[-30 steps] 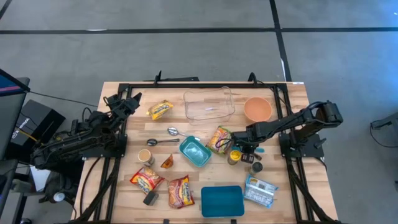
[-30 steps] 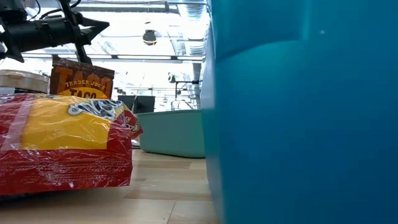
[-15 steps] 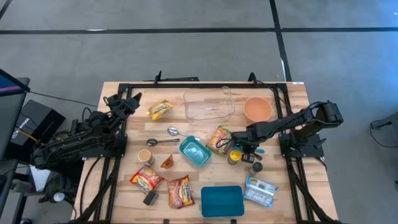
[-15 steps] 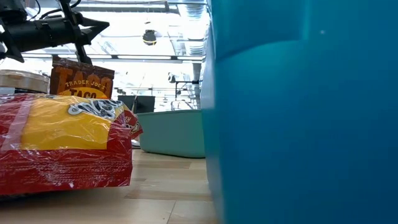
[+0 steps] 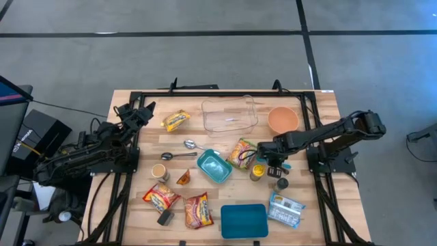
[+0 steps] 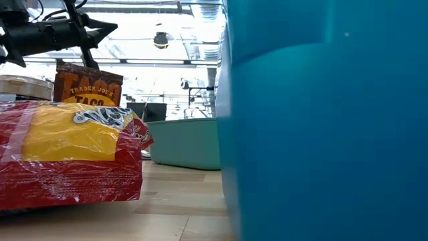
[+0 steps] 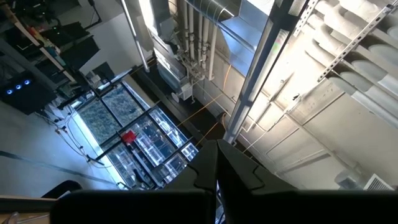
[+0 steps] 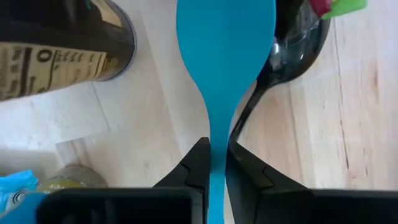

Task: Pick & Place Food Item
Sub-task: Put the blue baby spoon into the green bin

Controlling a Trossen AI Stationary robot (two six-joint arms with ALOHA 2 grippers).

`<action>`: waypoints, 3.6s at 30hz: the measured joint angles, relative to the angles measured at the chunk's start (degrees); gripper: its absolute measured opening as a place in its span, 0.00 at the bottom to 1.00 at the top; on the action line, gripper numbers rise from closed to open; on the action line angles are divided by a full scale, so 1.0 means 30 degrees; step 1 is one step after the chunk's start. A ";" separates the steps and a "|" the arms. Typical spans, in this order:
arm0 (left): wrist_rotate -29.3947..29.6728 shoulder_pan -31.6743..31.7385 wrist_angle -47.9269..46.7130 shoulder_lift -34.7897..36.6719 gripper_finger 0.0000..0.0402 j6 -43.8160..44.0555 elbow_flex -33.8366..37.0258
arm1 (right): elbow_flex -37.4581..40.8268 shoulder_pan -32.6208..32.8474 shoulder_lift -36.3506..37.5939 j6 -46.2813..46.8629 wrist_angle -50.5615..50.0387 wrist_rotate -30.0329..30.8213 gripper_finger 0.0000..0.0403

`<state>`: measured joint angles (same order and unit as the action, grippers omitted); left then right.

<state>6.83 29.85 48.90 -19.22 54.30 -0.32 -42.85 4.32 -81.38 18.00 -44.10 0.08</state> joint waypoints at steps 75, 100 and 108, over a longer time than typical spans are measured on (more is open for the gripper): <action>-0.2540 -0.1835 0.0541 -0.5244 0.00 0.0026 -0.5094 | -0.6370 -0.2382 0.4113 0.1755 0.4100 0.2463 0.05; 0.2322 -1.0068 -0.4607 -1.7073 0.00 -0.4557 -1.1719 | -1.0593 -0.2300 -0.1779 0.2500 0.0443 0.3376 0.05; 0.4447 -1.0980 -0.4365 -1.9322 0.00 -0.4485 -1.2455 | -1.0608 -0.2069 -0.1757 0.2733 0.0855 0.5085 0.05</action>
<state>20.17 -3.09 35.81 -77.19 40.85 -37.68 -74.67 -1.89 -86.65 26.20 -41.53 15.33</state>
